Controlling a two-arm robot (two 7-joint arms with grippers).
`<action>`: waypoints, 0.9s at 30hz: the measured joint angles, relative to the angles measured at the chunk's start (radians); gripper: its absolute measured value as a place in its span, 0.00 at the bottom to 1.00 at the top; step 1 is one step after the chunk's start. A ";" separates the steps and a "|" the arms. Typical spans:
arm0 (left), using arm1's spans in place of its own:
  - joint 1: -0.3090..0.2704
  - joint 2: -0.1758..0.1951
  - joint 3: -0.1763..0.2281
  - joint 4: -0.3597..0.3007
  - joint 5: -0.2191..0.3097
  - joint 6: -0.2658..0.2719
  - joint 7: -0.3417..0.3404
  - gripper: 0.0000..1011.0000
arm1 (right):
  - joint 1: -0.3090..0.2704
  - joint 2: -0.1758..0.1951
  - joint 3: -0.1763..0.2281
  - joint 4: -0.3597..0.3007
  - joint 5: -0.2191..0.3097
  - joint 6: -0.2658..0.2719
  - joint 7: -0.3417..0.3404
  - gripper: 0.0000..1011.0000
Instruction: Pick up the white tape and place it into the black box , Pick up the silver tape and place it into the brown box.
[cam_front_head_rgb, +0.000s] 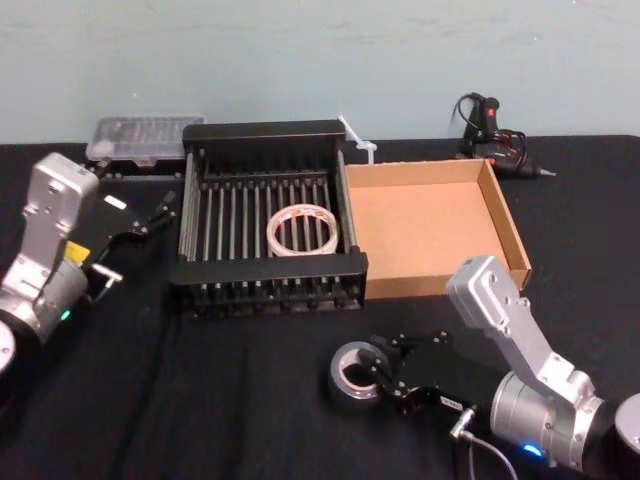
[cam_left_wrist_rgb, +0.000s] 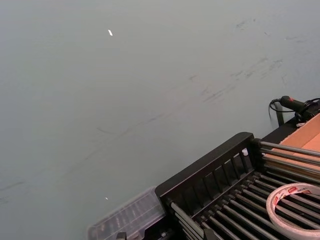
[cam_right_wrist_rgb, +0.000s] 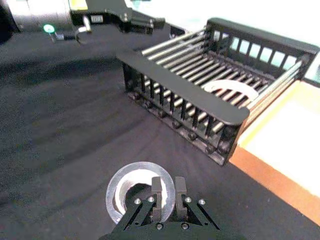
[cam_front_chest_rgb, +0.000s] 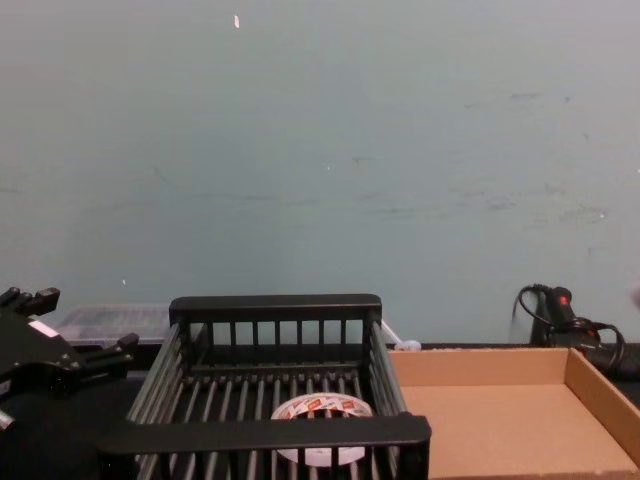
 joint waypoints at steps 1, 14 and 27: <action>0.000 0.000 0.000 0.000 0.000 0.000 0.000 0.99 | -0.002 0.000 0.001 -0.002 0.002 -0.004 0.000 0.16; 0.000 0.000 0.000 0.000 0.000 0.000 0.000 0.99 | -0.036 -0.014 0.029 -0.031 0.049 -0.104 -0.015 0.16; 0.000 0.000 0.000 0.000 0.000 0.000 0.000 0.99 | -0.055 -0.031 0.065 -0.047 0.080 -0.151 -0.050 0.16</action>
